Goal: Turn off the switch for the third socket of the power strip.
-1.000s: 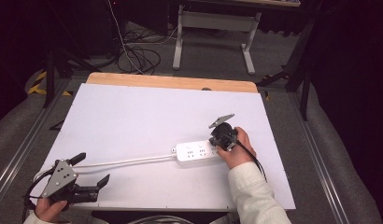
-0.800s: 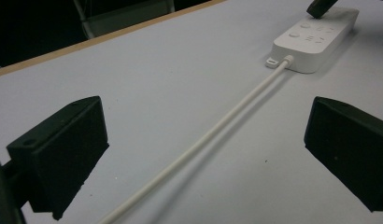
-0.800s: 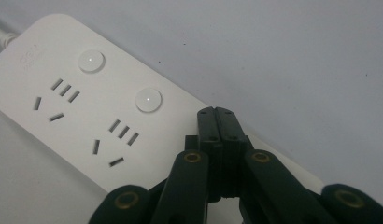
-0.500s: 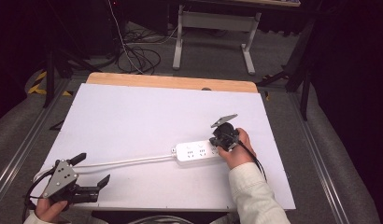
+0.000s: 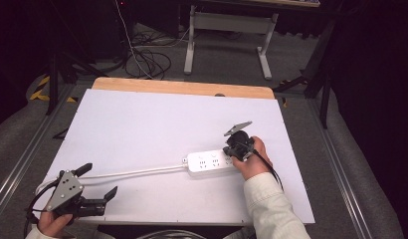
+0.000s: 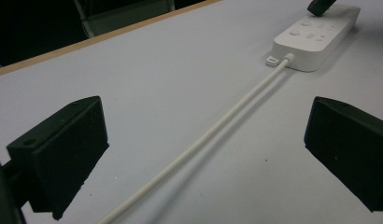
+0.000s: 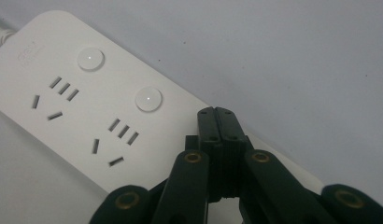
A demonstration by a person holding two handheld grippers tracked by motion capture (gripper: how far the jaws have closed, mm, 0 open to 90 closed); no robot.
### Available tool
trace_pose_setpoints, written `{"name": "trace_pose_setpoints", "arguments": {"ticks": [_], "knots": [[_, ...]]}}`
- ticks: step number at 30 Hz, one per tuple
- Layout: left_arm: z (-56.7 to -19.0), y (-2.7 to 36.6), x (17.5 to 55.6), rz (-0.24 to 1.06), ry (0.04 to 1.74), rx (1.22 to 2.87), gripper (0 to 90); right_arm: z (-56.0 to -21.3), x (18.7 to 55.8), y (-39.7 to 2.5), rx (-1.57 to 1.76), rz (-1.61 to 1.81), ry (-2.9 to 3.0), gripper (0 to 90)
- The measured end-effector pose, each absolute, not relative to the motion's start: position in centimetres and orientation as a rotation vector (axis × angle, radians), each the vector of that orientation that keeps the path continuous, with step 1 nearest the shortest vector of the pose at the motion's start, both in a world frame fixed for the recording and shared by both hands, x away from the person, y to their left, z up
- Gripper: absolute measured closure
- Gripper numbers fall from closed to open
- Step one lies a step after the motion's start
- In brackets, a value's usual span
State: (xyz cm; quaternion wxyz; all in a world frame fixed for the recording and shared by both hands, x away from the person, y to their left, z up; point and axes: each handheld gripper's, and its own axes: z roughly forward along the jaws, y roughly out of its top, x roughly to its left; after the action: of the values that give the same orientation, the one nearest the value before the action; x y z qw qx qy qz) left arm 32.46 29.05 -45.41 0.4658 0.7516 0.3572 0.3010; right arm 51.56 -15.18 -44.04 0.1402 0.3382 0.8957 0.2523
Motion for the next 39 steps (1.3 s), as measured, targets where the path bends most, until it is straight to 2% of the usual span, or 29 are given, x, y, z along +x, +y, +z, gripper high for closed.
{"name": "trace_pose_setpoints", "arguments": {"ticks": [26,39], "knots": [[-45.4,29.0,32.4,0.739,0.875,1.846,0.1,-43.9,51.7,-15.0,0.994,0.708,2.59,90.0],[-45.4,29.0,32.5,0.74,0.875,1.847,0.1,-42.6,50.7,-15.1,0.953,0.811,2.545,90.0]]}}
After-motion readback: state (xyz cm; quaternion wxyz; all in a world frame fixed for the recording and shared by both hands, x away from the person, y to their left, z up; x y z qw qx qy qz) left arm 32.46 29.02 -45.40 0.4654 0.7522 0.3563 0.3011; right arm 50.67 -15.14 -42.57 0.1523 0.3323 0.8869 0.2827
